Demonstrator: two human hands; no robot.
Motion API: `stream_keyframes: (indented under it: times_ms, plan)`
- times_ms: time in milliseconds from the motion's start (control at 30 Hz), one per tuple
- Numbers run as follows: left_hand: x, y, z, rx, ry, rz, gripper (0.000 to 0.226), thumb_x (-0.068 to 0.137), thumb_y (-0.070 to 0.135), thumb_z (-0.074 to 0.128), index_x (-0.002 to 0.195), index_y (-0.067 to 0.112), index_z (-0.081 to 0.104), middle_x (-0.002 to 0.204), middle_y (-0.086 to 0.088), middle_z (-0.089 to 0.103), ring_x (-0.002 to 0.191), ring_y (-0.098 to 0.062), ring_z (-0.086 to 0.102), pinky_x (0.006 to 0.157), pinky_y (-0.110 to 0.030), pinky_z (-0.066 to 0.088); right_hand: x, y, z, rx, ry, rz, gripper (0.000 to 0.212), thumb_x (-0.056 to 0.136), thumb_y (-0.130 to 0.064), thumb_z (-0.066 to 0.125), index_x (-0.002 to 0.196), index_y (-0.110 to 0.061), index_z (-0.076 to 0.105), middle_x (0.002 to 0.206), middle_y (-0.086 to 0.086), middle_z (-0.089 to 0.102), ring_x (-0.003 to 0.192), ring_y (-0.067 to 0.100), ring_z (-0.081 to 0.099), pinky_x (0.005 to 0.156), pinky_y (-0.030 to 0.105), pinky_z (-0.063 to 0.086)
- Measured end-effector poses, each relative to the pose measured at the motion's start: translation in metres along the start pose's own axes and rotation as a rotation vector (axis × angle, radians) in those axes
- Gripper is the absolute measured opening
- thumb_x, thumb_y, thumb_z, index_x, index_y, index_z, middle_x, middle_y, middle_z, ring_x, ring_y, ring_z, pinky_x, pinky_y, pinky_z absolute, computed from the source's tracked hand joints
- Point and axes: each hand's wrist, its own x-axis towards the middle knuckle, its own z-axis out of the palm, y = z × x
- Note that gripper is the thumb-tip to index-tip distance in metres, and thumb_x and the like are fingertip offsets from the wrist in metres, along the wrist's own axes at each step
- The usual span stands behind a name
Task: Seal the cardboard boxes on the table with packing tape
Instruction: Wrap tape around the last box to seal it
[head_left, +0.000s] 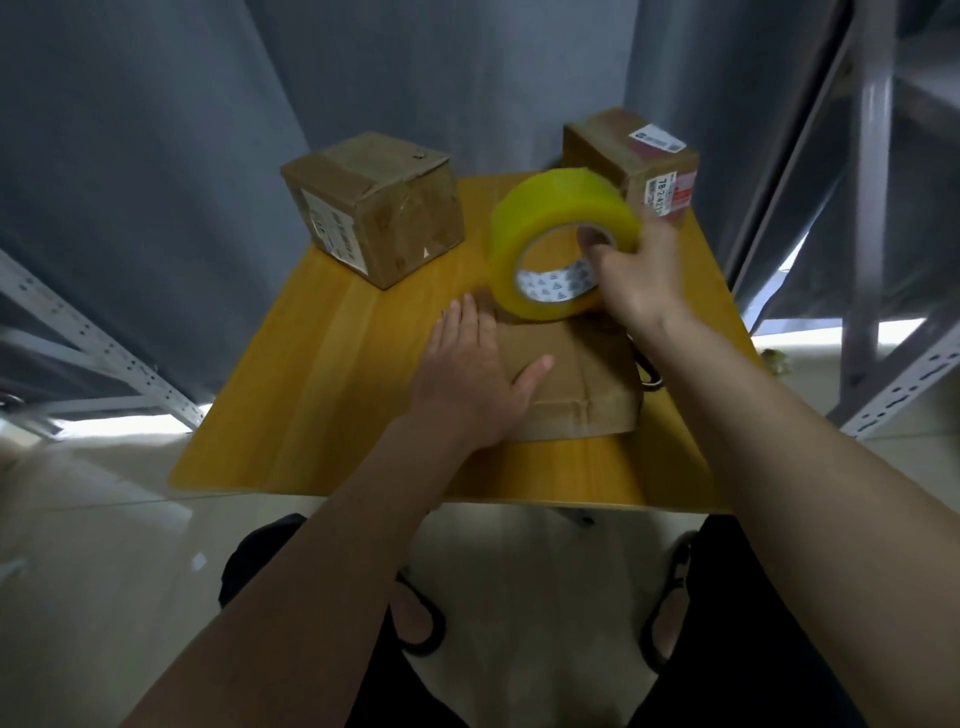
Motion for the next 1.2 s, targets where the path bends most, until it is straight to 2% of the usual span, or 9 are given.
stream_keyframes:
  times_ms: [133, 200, 300, 467, 533, 633, 733, 900, 1200]
  plan:
    - [0.002, 0.000, 0.001, 0.004, -0.026, 0.002, 0.091, 0.091, 0.071, 0.014, 0.153, 0.005, 0.000, 0.162, -0.013, -0.004, 0.150, -0.025, -0.005, 0.118, -0.036, -0.003, 0.010, 0.013, -0.042, -0.019, 0.079, 0.030, 0.010, 0.087, -0.018, 0.065, 0.096, -0.022, 0.063, 0.083, -0.015, 0.062, 0.087, 0.009, 0.061, 0.080, 0.028, 0.049]
    - [0.003, 0.000, 0.001, 0.006, -0.025, 0.000, 0.091, 0.091, 0.071, 0.015, 0.153, 0.005, 0.000, 0.162, -0.013, -0.004, 0.150, -0.025, -0.005, 0.118, -0.036, -0.003, 0.009, 0.021, -0.051, -0.003, 0.111, 0.062, 0.006, 0.087, -0.026, 0.066, 0.092, -0.026, 0.063, 0.083, -0.012, 0.063, 0.091, 0.014, 0.063, 0.086, 0.034, 0.052]
    - [0.002, -0.001, 0.000, 0.000, -0.029, 0.006, 0.091, 0.091, 0.071, 0.016, 0.153, 0.006, -0.002, 0.162, -0.013, -0.005, 0.150, -0.025, -0.005, 0.118, -0.036, -0.003, 0.006, 0.028, -0.058, 0.012, 0.165, 0.080, 0.025, 0.087, -0.034, 0.066, 0.102, -0.014, 0.068, 0.094, 0.003, 0.069, 0.093, 0.020, 0.065, 0.088, 0.042, 0.053]
    - [0.004, -0.004, 0.001, 0.034, -0.019, 0.023, 0.091, 0.091, 0.071, 0.014, 0.153, 0.006, -0.001, 0.162, -0.013, -0.004, 0.150, -0.025, -0.004, 0.118, -0.036, -0.004, 0.005, 0.041, -0.075, -0.017, 0.199, 0.121, 0.036, 0.085, -0.042, 0.065, 0.105, -0.012, 0.068, 0.097, 0.007, 0.068, 0.094, 0.023, 0.064, 0.089, 0.046, 0.052]
    - [0.007, -0.005, 0.000, 0.034, -0.019, 0.027, 0.091, 0.091, 0.071, 0.015, 0.153, 0.005, 0.000, 0.162, -0.013, -0.004, 0.150, -0.024, -0.004, 0.118, -0.035, -0.005, 0.003, 0.048, -0.076, 0.026, 0.195, 0.129, 0.031, 0.088, -0.036, 0.064, 0.107, -0.012, 0.066, 0.099, 0.007, 0.067, 0.095, 0.020, 0.063, 0.085, 0.039, 0.053]
    - [0.009, -0.005, -0.001, 0.002, -0.015, 0.029, 0.094, 0.089, 0.074, 0.016, 0.154, 0.008, -0.001, 0.162, -0.014, -0.002, 0.150, -0.025, -0.002, 0.118, -0.037, -0.005, 0.000, 0.050, -0.075, 0.087, 0.165, 0.113, 0.015, 0.091, -0.027, 0.063, 0.101, -0.019, 0.058, 0.094, -0.001, 0.062, 0.092, 0.015, 0.060, 0.073, 0.022, 0.048]
    - [0.007, -0.004, -0.002, -0.040, 0.001, 0.051, 0.104, 0.074, 0.086, 0.007, 0.154, 0.020, -0.009, 0.162, -0.015, -0.001, 0.150, -0.027, 0.000, 0.119, -0.040, -0.002, 0.001, 0.051, -0.078, 0.107, 0.146, 0.113, 0.012, 0.090, -0.023, 0.063, 0.100, -0.021, 0.055, 0.095, -0.001, 0.060, 0.093, 0.015, 0.060, 0.072, 0.021, 0.047]
    - [0.008, -0.008, -0.004, -0.014, 0.014, 0.053, 0.122, 0.063, 0.090, 0.005, 0.153, 0.009, -0.007, 0.163, -0.009, 0.000, 0.150, -0.020, 0.001, 0.120, -0.037, -0.002, 0.003, 0.046, -0.085, 0.069, 0.104, 0.106, 0.021, 0.091, -0.027, 0.064, 0.107, -0.017, 0.057, 0.102, 0.008, 0.063, 0.098, 0.023, 0.062, 0.084, 0.036, 0.053]
    - [0.017, -0.018, -0.010, 0.027, -0.056, 0.052, 0.121, 0.066, 0.088, 0.009, 0.153, 0.005, -0.005, 0.163, -0.009, -0.002, 0.150, -0.018, -0.001, 0.122, -0.036, -0.001, -0.008, 0.058, -0.103, -0.060, 0.114, 0.122, 0.014, 0.090, -0.028, 0.063, 0.097, -0.025, 0.051, 0.101, 0.008, 0.060, 0.102, 0.030, 0.060, 0.091, 0.053, 0.050]
